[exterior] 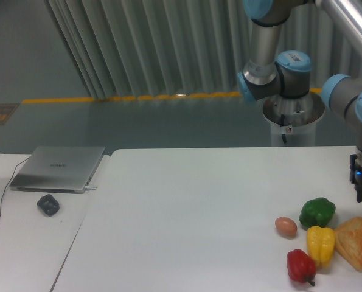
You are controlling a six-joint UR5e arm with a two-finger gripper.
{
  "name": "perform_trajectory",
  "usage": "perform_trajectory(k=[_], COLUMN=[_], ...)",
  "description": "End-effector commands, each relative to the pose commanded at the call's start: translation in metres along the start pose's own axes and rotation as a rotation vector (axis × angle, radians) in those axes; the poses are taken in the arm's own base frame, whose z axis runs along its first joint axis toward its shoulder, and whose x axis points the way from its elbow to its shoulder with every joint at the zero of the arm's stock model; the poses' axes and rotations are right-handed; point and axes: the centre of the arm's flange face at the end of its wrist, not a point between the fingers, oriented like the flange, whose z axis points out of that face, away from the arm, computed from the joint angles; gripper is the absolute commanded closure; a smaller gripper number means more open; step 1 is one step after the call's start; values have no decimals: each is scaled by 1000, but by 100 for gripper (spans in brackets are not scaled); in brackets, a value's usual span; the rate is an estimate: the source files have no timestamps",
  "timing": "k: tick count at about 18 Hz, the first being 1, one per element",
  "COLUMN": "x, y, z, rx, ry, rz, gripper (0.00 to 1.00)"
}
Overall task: Place the yellow pepper on the table
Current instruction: 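Raise the open gripper away from the yellow pepper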
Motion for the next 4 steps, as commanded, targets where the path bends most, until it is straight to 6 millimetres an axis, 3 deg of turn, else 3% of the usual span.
perform_trajectory(k=[3,4], x=[4,7], y=[16,17], z=[4,-6], rx=[7,5], ry=[39,27], rz=[-25,-27], gripper=[0,0])
